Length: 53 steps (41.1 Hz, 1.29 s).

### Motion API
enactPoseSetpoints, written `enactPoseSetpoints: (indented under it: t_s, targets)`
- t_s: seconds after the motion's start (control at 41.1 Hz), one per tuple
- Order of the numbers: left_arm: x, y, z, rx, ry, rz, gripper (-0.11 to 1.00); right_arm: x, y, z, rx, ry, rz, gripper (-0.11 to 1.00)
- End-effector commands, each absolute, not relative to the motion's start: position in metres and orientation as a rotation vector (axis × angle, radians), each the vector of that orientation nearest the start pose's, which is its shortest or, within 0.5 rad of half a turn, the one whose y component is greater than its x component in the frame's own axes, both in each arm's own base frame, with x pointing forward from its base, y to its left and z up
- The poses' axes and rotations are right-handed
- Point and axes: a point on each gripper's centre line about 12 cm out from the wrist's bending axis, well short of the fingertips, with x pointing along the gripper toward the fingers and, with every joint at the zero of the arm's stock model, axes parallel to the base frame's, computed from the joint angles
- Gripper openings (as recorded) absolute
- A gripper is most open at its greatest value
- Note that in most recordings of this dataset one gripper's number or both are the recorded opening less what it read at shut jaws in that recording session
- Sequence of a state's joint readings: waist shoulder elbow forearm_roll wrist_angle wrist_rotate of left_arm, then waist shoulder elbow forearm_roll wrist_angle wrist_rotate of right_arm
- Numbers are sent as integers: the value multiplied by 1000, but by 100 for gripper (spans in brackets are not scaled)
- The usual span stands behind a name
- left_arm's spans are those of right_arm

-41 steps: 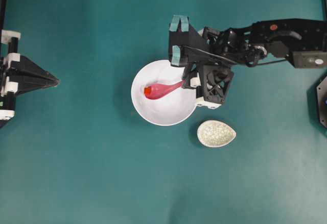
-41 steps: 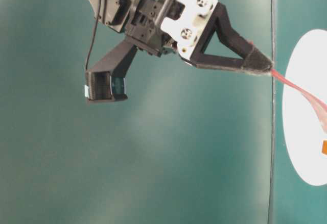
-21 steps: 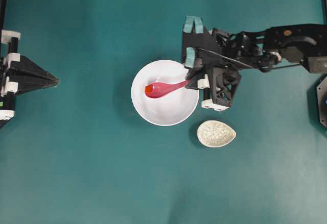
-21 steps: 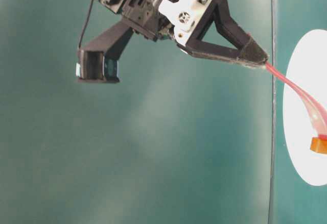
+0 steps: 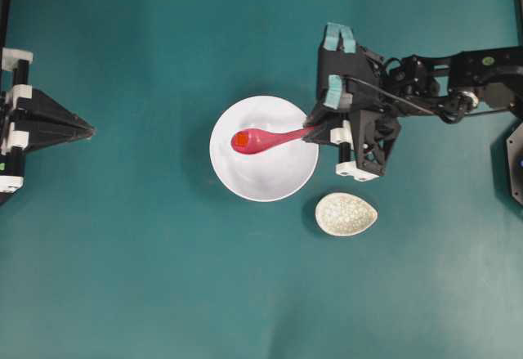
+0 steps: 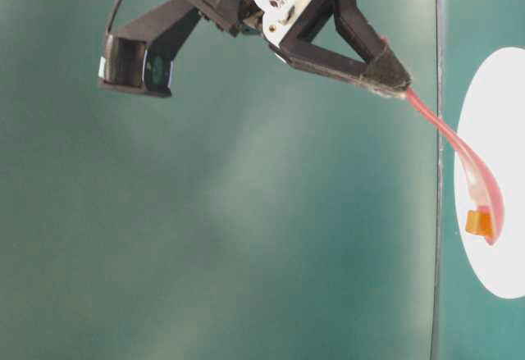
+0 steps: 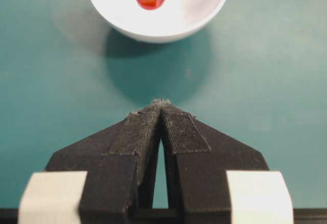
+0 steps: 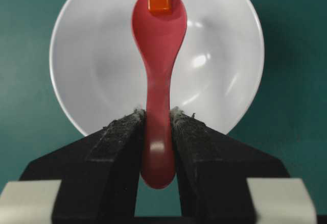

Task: Grip the spoon and scoop the red block from the bowl with right arm.
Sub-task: 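Raise the spoon with the red cube on it toward the bowl rim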

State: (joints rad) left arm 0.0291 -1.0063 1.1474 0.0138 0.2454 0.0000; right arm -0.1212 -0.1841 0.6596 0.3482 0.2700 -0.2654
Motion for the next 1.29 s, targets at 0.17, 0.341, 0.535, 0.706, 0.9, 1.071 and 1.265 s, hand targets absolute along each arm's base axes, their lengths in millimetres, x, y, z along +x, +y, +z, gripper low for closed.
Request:
enactPoseSetpoints:
  t_s: [0.17, 0.341, 0.535, 0.706, 0.9, 1.071, 1.265]
  targets:
    - [188, 6, 263, 10, 356, 32, 0, 349, -30, 236, 137, 612, -69, 25]
    - [188, 6, 263, 7, 356, 32, 0, 342, -29, 240, 139, 568, -78, 25]
    - [188, 6, 263, 7, 356, 32, 0, 336, -27, 244, 152, 539, -81, 25]
    - [188, 6, 263, 7, 356, 32, 0, 334, -25, 248, 154, 515, -80, 25]
    - [188, 6, 263, 7, 356, 32, 0, 334, -25, 258, 152, 483, -80, 25]
    - [188, 6, 263, 7, 358, 32, 0, 334, -25, 268, 151, 457, -77, 25]
    - [188, 6, 264, 7, 354, 32, 0, 334, -24, 281, 149, 427, -72, 25]
